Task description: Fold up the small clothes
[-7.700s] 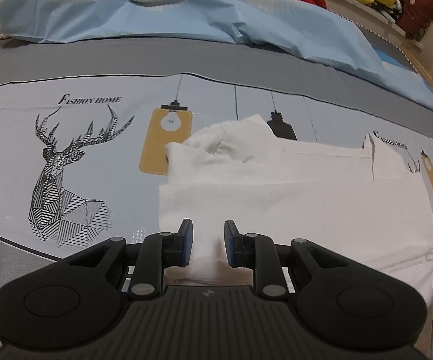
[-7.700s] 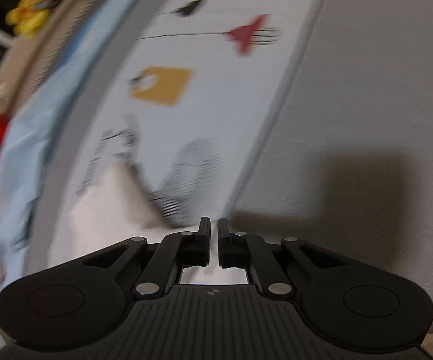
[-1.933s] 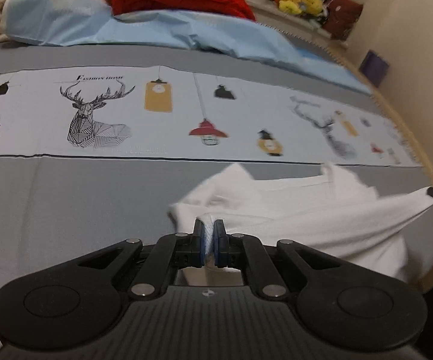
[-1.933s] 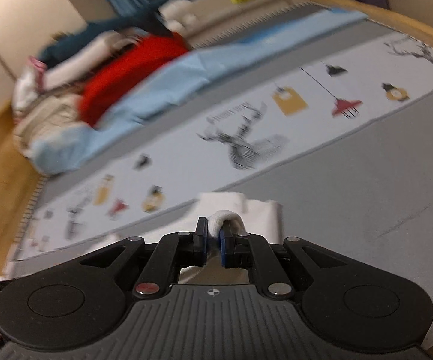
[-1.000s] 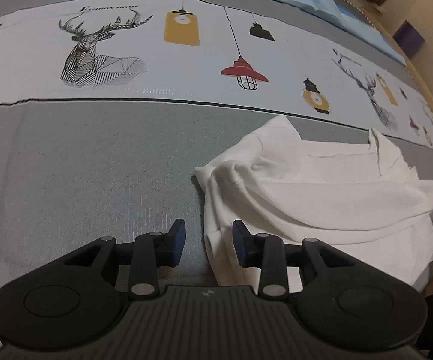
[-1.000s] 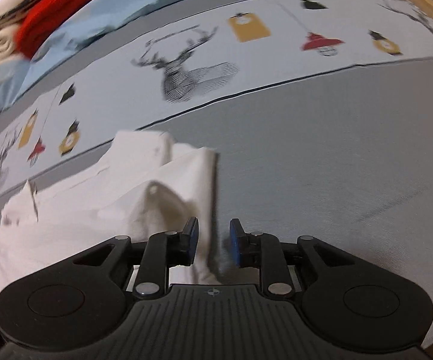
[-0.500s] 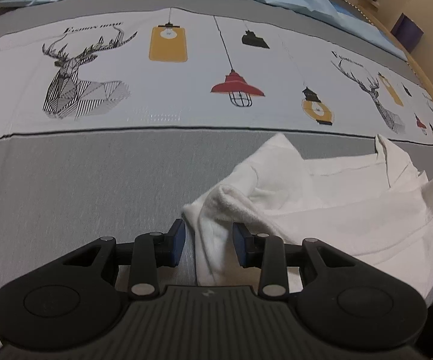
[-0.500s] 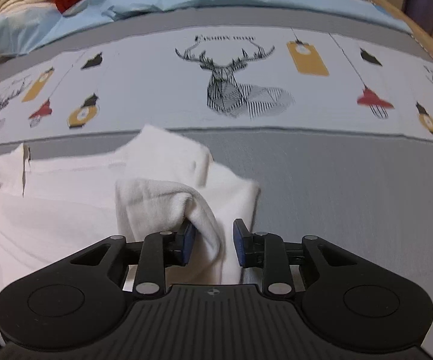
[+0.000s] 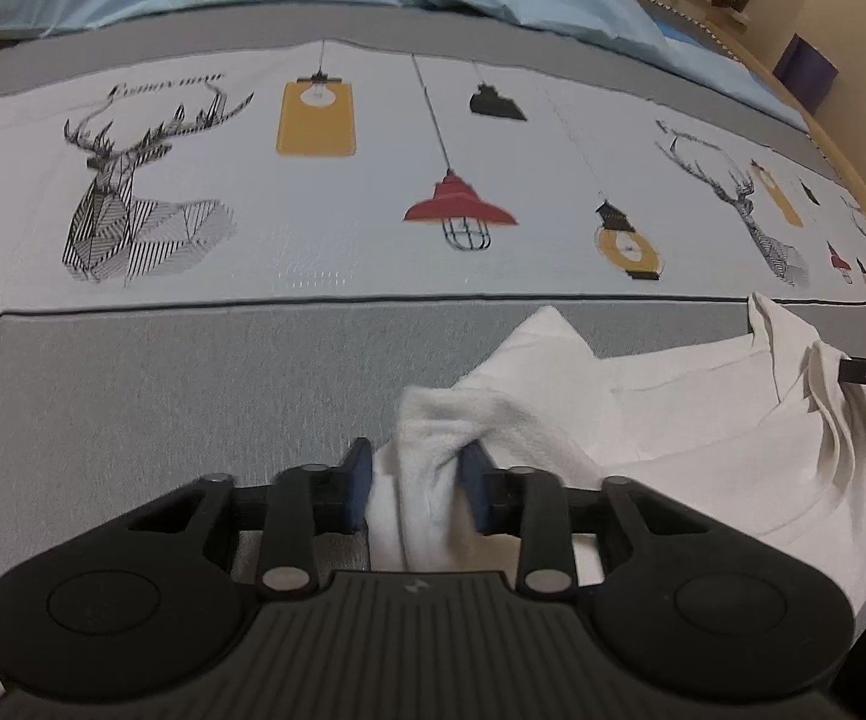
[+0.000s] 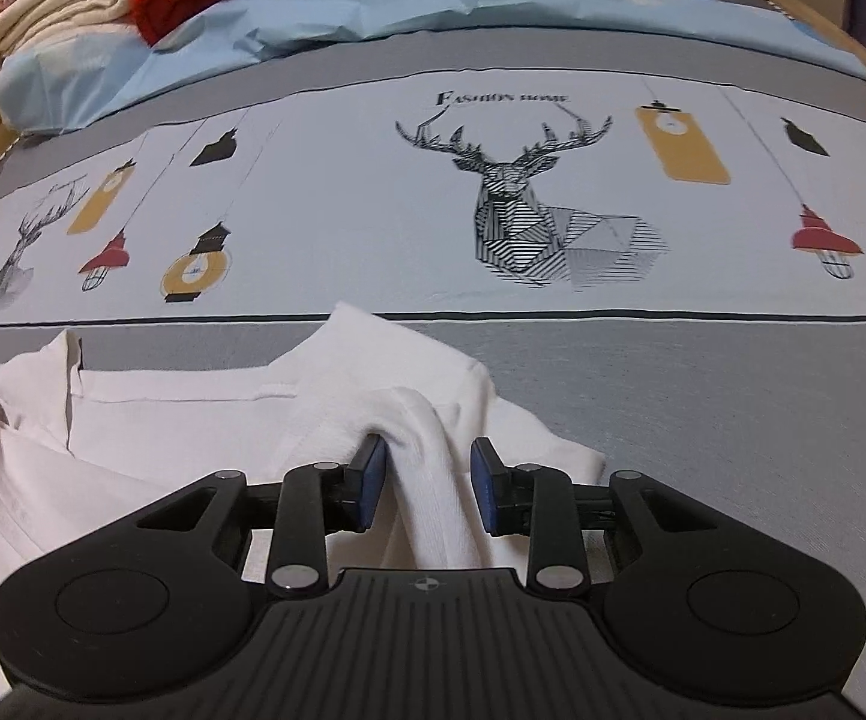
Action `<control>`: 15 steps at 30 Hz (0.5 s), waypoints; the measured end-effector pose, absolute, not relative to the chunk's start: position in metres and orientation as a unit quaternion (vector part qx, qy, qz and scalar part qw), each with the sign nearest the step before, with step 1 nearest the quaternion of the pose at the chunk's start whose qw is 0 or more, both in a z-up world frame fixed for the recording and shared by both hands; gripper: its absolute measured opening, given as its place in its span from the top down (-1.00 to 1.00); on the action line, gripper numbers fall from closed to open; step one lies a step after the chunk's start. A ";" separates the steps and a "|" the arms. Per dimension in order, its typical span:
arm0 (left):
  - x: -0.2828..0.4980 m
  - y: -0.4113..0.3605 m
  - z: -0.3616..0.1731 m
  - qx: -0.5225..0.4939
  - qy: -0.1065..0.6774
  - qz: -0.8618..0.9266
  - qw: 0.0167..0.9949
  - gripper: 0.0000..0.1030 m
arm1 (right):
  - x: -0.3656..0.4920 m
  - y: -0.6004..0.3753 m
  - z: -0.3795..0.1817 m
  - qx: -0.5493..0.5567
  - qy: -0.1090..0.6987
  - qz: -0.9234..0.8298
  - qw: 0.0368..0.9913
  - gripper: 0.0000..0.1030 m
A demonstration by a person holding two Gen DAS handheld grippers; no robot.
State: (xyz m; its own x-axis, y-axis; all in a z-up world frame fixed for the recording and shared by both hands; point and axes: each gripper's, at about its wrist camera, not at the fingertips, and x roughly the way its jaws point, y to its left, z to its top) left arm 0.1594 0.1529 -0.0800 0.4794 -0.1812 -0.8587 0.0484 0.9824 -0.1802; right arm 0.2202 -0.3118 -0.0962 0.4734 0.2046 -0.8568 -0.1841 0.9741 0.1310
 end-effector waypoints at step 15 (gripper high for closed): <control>0.172 0.160 -0.063 -0.051 0.445 -0.002 0.894 1.00 | 0.233 -0.351 -0.073 0.119 0.415 -0.006 0.902 0.93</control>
State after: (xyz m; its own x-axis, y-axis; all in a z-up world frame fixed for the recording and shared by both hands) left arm 0.1717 0.1596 -0.0631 0.6034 -0.0488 -0.7959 -0.0421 0.9948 -0.0929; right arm 0.2331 -0.3506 -0.0731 0.6560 0.0883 -0.7496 0.1095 0.9715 0.2103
